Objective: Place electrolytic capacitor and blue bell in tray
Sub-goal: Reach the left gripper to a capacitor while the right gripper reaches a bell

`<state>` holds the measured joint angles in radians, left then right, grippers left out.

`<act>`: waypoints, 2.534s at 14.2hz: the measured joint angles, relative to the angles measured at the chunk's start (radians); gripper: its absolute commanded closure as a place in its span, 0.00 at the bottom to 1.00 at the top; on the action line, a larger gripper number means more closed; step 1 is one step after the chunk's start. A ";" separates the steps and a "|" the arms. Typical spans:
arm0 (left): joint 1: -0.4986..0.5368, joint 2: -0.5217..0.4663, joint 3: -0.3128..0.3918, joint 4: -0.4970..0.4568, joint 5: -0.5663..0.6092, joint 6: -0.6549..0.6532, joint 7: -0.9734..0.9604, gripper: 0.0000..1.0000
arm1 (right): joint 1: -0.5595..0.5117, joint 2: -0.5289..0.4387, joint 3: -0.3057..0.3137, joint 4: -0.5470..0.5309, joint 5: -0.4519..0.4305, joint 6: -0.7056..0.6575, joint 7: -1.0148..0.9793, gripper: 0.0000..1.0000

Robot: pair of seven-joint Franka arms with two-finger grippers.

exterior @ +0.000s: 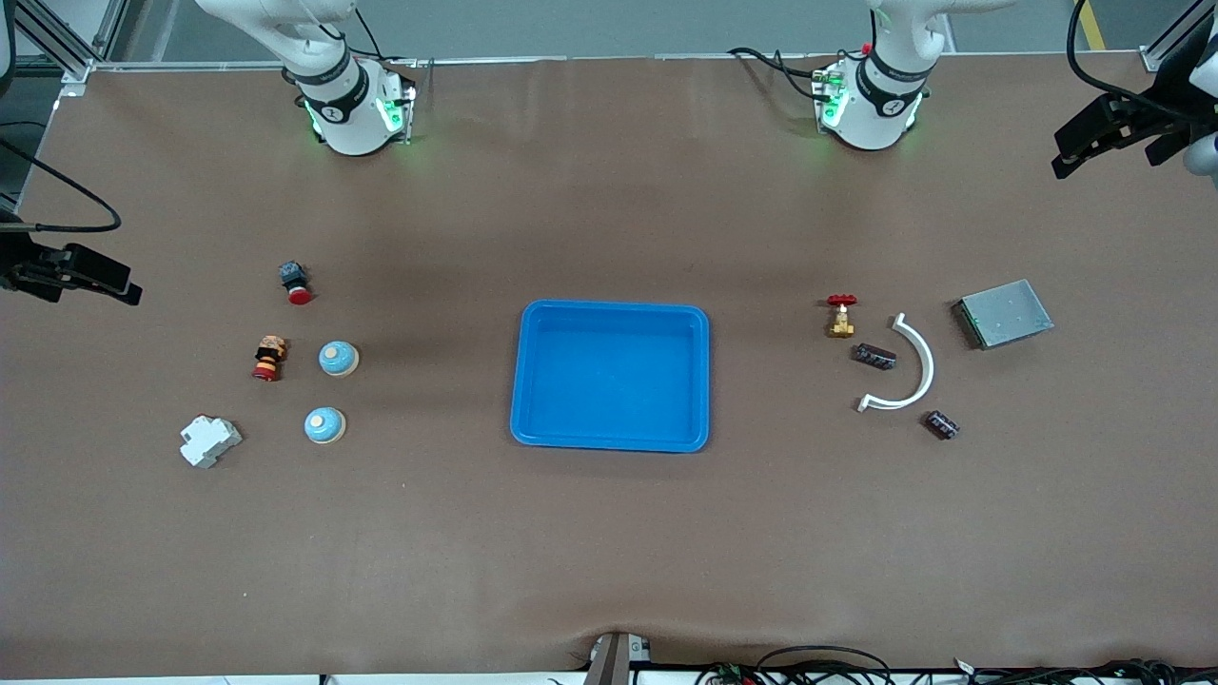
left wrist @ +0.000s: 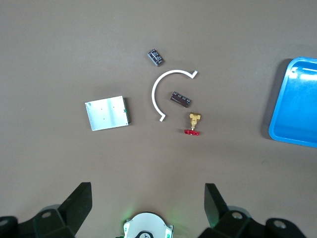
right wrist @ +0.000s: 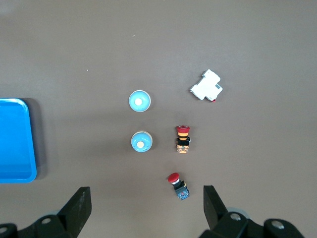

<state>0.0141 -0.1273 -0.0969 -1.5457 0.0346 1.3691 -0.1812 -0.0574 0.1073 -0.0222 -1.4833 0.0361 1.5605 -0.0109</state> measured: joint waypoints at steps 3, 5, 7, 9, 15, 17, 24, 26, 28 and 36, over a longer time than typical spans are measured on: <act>0.000 0.000 0.000 0.000 0.000 0.000 0.000 0.00 | 0.000 0.000 0.000 0.000 0.000 0.000 0.000 0.00; 0.000 0.002 0.000 0.000 0.000 -0.001 0.000 0.00 | 0.000 0.000 0.000 0.000 0.000 0.000 0.000 0.00; 0.001 0.021 0.001 -0.003 0.001 -0.005 0.000 0.00 | 0.000 0.000 0.000 0.000 0.000 0.001 0.000 0.00; 0.001 0.059 0.001 -0.023 0.001 -0.003 -0.005 0.00 | 0.000 0.000 0.000 0.000 0.000 0.001 0.000 0.00; 0.029 0.124 0.004 -0.327 0.001 0.342 -0.193 0.00 | 0.000 -0.001 0.000 -0.072 0.001 0.044 0.001 0.00; 0.033 0.131 0.004 -0.476 0.001 0.543 -0.262 0.00 | 0.000 -0.003 0.002 -0.154 0.001 0.122 0.001 0.00; 0.036 0.311 0.001 -0.635 0.001 0.888 -0.585 0.12 | 0.038 -0.005 0.013 -0.488 0.001 0.480 0.041 0.00; 0.036 0.368 -0.003 -0.635 0.001 0.947 -0.681 0.12 | 0.052 -0.003 0.013 -0.585 0.001 0.605 0.042 0.00; 0.036 0.414 -0.015 -0.635 0.001 0.998 -0.770 0.13 | 0.062 0.009 0.014 -0.670 0.001 0.711 0.043 0.00; 0.032 0.518 -0.059 -0.642 0.001 1.090 -0.923 0.25 | 0.081 0.143 0.014 -0.792 0.001 0.981 0.043 0.00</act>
<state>0.0466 0.3903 -0.1561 -2.1876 0.0354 2.4593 -1.1041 0.0233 0.2498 -0.0082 -2.2755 0.0375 2.5419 0.0322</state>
